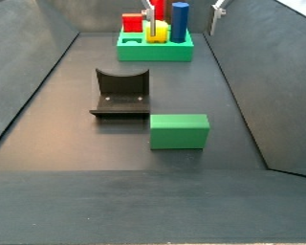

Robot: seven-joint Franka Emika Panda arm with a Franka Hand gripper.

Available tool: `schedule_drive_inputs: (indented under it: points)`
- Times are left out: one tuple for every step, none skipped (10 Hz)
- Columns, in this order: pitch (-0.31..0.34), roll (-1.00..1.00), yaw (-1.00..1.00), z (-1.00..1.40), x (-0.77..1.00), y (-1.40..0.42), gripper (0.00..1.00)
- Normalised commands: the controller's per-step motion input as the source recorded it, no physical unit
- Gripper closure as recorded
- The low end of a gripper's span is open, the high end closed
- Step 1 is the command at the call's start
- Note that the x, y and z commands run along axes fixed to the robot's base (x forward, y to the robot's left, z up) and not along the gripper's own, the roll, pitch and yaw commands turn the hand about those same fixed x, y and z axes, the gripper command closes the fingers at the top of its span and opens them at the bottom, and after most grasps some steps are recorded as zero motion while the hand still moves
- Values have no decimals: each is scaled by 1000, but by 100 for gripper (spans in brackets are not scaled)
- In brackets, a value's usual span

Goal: Pick up the arch object. Move up. Place the arch object on the fixture. Regrasp the arch object. Rotate the arch object. Move to above the board. Insert the arch object.
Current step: Pick up the arch object.

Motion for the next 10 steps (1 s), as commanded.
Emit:
schedule_drive_inputs:
  points:
    - [0,0,0,0,-23,0,0]
    - [0,0,-57,0,0,0,0]
    - [0,0,-391,0,57,9,0]
    - [0,0,-723,-17,3,103,0]
    - [0,0,-863,-43,26,120,0]
    - [0,0,-863,-43,20,120,0]
    - [1,0,-806,-106,0,177,0]
    - [0,0,-717,-91,0,269,0]
    - [0,0,-689,-80,60,300,0]
    - [0,0,-720,-66,77,271,0]
